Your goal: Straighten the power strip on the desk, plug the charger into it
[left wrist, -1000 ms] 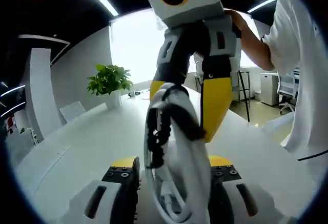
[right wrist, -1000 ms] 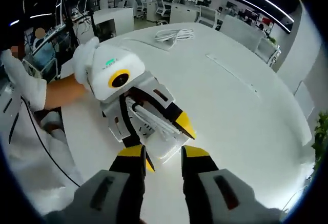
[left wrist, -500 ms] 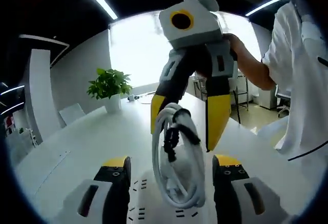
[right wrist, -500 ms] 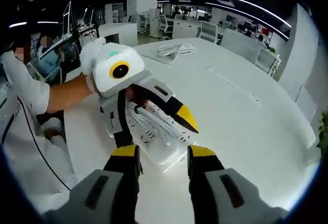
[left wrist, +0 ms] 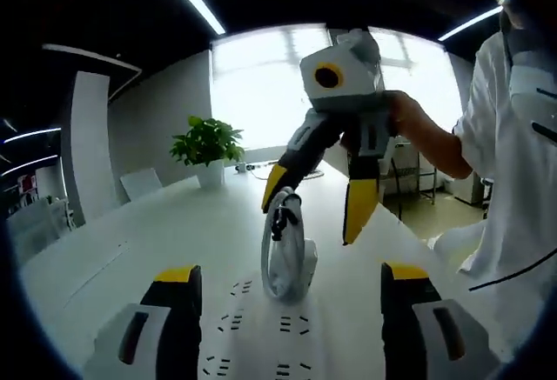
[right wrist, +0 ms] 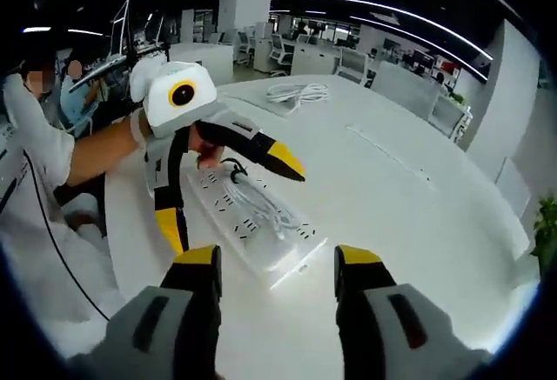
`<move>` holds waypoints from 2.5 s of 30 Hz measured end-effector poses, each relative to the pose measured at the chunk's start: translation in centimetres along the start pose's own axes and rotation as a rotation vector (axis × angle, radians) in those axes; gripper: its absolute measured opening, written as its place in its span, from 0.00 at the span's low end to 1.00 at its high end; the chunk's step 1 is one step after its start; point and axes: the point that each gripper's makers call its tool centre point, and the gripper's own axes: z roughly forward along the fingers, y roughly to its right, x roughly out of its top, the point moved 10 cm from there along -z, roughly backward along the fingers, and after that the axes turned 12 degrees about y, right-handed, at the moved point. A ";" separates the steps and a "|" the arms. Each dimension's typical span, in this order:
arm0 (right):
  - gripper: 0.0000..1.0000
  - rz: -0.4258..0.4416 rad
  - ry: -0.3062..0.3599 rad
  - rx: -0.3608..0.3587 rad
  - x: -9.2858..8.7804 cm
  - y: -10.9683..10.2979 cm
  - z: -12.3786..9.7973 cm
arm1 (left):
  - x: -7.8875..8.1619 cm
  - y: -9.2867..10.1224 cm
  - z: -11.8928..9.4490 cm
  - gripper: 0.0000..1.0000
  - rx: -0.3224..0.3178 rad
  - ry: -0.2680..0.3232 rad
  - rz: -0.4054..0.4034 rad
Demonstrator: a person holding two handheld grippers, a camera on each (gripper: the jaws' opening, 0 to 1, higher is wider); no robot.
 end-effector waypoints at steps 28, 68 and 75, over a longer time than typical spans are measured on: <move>0.86 0.022 0.004 -0.120 -3.1 -1.6 -4.9 | -0.1 9.5 -12.0 0.96 0.382 -0.245 -0.089; 0.88 0.100 0.117 -0.307 -8.5 -12.3 -16.1 | 2.3 23.9 -21.2 0.96 0.687 -0.290 -0.082; 0.88 0.140 0.127 -0.390 -10.0 -13.4 -18.6 | 2.8 25.7 -21.5 0.96 0.697 -0.254 -0.068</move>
